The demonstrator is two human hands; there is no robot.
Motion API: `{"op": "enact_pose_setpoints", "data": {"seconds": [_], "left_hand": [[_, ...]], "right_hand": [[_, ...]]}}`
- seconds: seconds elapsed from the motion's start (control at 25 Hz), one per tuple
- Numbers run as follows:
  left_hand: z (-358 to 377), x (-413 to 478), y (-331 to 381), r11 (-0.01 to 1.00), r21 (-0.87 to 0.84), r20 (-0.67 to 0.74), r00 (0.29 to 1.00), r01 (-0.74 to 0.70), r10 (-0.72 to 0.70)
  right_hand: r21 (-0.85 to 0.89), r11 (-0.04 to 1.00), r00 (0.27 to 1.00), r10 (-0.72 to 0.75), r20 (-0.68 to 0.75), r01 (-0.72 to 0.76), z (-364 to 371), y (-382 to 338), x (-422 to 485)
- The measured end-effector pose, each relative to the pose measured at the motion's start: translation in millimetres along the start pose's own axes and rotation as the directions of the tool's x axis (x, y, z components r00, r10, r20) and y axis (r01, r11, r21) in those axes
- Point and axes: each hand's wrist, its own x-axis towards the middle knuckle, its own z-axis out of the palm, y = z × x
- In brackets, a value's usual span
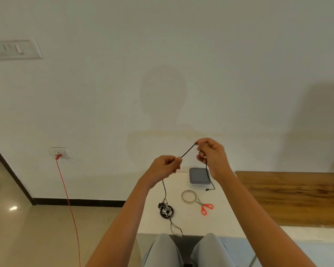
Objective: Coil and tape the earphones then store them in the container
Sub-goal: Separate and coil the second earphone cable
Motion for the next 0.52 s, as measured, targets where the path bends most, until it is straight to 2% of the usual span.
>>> {"op": "enact_pose_setpoints", "data": {"seconds": [0.04, 0.08, 0.12, 0.16, 0.2, 0.24, 0.28, 0.36, 0.44, 0.52], "left_hand": [[-2, -2, -12, 0.999, 0.042, 0.004, 1.0, 0.003, -0.003], [-2, -3, -23, 0.998, 0.051, -0.01, 1.0, 0.019, -0.019], [-1, -5, -31, 0.999, 0.031, -0.033, 0.999, 0.04, -0.039], [2, -5, -35, 0.999, -0.004, -0.055, 0.997, 0.052, -0.052], [6, -4, -36, 0.998, -0.036, -0.063, 0.997, 0.051, -0.054], [11, -2, -32, 0.998, -0.047, -0.055, 0.997, 0.045, -0.048], [15, 0, -27, 0.999, -0.029, -0.037, 0.999, 0.038, -0.039], [21, 5, -19, 1.0, -0.003, 0.005, 1.0, 0.03, -0.03], [22, 10, -20, 0.998, -0.028, 0.007, 0.998, 0.06, -0.059], [21, 11, -25, 0.993, -0.06, -0.003, 0.995, 0.097, -0.097]], "right_hand": [[0.059, 0.998, 0.996, 0.005, -0.093, 0.0, -4, -2, 5], [0.028, 1.0, 0.985, -0.001, -0.17, 0.006, -10, 1, 11], [-0.116, 0.993, 0.978, -0.029, -0.205, 0.006, -15, 5, 15], [-0.343, 0.939, 0.985, -0.054, -0.165, -0.006, -17, 11, 16], [-0.563, 0.827, 0.998, -0.036, -0.045, 0.005, -17, 18, 12], [-0.682, 0.729, 0.993, 0.022, 0.117, 0.064, -13, 27, 7], [-0.703, 0.702, 0.959, 0.109, 0.261, 0.111, -9, 35, 1], [-0.579, 0.813, 0.875, 0.236, 0.423, 0.061, 1, 40, -12], [-0.476, 0.879, 0.864, 0.213, 0.456, 0.034, 4, 45, -16], [-0.505, 0.859, 0.924, 0.122, 0.362, 0.085, 3, 47, -13]]}}
